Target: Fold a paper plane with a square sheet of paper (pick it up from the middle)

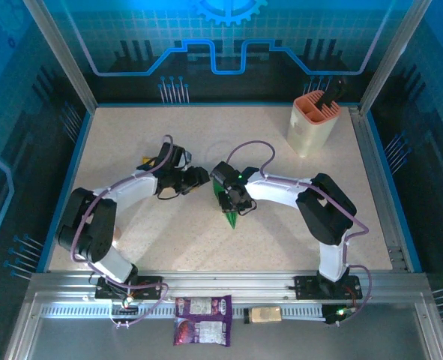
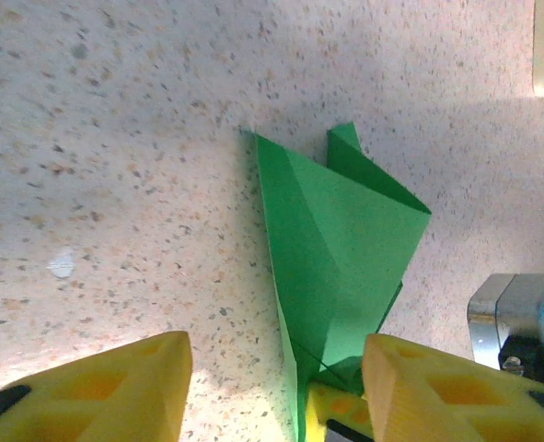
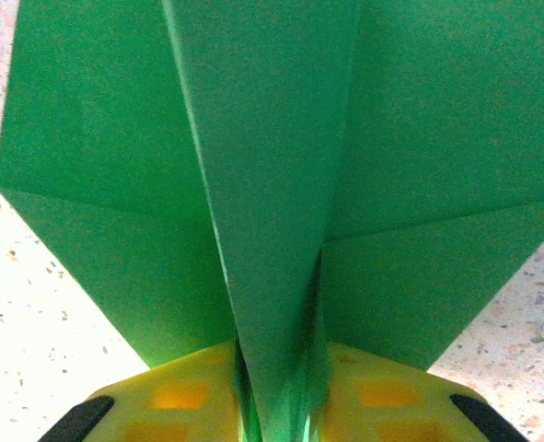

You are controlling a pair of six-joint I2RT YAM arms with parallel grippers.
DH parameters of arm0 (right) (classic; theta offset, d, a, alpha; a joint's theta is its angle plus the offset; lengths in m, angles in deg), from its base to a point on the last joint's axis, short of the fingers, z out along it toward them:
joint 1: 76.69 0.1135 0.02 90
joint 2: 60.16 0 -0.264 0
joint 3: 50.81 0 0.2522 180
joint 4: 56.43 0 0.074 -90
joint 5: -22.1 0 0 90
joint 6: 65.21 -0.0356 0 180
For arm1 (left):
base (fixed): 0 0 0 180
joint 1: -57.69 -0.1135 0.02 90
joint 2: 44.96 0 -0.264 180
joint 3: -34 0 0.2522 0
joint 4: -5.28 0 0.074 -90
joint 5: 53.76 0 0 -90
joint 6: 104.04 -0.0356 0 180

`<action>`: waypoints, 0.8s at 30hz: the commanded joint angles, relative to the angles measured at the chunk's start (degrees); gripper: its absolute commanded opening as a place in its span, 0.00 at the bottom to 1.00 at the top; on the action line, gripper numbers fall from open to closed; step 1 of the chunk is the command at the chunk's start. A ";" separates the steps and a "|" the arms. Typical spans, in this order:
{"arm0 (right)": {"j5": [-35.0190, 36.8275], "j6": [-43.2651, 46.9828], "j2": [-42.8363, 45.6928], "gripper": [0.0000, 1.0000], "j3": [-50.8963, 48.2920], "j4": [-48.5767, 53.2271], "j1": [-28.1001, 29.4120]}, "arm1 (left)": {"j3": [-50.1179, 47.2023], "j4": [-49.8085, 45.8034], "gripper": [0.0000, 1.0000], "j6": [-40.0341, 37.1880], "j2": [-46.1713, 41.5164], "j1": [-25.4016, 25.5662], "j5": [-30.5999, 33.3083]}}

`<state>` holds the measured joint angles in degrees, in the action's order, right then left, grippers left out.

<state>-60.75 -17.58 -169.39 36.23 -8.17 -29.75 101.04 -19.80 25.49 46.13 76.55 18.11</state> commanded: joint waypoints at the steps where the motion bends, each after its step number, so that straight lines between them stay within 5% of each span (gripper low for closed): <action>1: 1.06 -1.29 -1.33 0.27 1.82 2.25 0.92 | -1.14 -3.25 0.57 -0.10 -2.22 -0.89 2.95; 24: 1.47 -1.66 -3.97 0.23 3.73 4.81 0.80 | -2.55 -8.08 0.94 -3.16 -9.23 -6.40 8.84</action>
<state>-60.35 -18.19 -172.07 38.61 -5.72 -29.75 98.96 -25.28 24.27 39.42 71.56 25.02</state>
